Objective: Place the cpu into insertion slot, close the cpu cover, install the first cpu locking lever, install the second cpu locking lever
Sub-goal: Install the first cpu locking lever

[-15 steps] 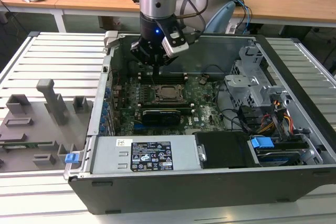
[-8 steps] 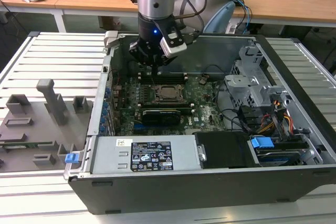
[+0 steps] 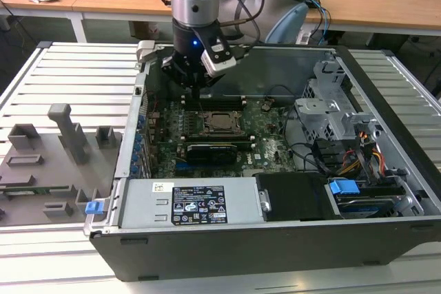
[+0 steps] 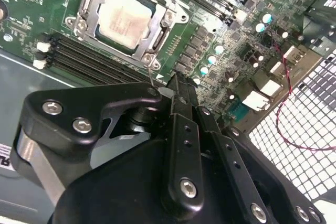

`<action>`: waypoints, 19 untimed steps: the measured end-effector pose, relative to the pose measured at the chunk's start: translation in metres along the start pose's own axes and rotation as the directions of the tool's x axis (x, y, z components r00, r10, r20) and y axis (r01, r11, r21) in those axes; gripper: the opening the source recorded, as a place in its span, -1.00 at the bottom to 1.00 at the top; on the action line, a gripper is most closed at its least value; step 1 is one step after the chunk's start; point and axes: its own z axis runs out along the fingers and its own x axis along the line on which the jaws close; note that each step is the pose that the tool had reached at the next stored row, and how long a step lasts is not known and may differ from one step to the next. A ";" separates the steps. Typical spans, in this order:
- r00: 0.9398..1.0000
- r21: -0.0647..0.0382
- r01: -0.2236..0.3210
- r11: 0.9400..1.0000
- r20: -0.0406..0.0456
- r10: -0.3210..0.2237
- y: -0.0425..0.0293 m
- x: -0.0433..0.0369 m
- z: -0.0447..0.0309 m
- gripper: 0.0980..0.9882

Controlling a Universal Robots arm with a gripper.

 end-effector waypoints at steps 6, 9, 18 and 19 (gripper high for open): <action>1.000 0.000 0.013 1.000 -0.001 -0.013 0.0031 0.0074 0.0030 -0.98; 1.000 -0.001 0.016 1.000 -0.001 -0.016 0.0051 0.0103 0.0046 -0.98; 1.000 0.000 0.020 1.000 -0.001 -0.020 0.0190 0.0143 0.0089 -0.98; 1.000 0.000 0.020 1.000 -0.001 -0.020 0.0201 0.0143 0.0091 -0.98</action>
